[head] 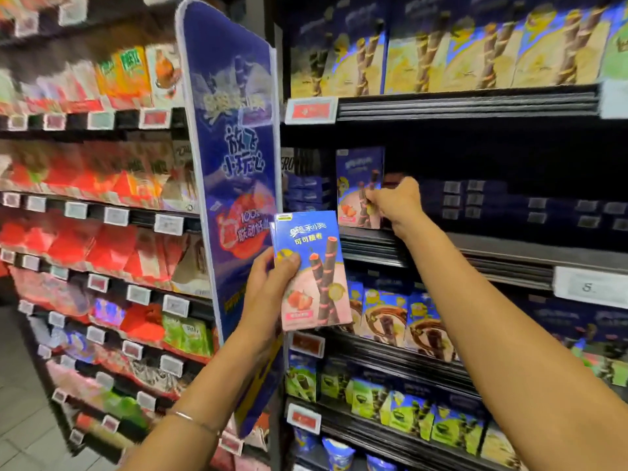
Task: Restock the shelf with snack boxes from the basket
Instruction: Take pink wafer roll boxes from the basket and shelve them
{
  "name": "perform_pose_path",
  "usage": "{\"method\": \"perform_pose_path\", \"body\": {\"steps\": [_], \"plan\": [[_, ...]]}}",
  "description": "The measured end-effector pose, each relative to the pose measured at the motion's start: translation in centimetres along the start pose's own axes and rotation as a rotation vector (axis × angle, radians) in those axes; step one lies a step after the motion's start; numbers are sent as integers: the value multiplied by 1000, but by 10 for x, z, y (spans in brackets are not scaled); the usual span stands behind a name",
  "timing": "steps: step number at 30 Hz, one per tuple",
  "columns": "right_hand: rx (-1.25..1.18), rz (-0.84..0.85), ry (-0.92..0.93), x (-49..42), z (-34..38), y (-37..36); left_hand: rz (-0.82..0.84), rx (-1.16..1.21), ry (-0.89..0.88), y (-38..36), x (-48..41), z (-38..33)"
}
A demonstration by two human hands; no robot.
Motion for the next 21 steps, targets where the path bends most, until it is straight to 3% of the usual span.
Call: {"method": "perform_pose_path", "body": {"steps": [5,10,17,21], "plan": [[405,-18,23,-25,-5,-28,33,-33,-5,-5,-17,-2],[602,11,34,-39,-5,-44,62,2,11,-8,-27,-1],[702,64,-36,-59,-13,-58,25,5,6,-15,-34,-2],[609,61,35,-67,-13,-62,-5,17,-14,-20,-35,-1]]}}
Point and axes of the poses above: each hand's wrist, its own x-axis away from the middle knuckle, its own y-axis out of the back of the hand, z = x × y, the point moved 4 cm from there along -x, towards the middle knuckle, and after that the axes turned 3 degrees about -y, right-handed, at the moved point
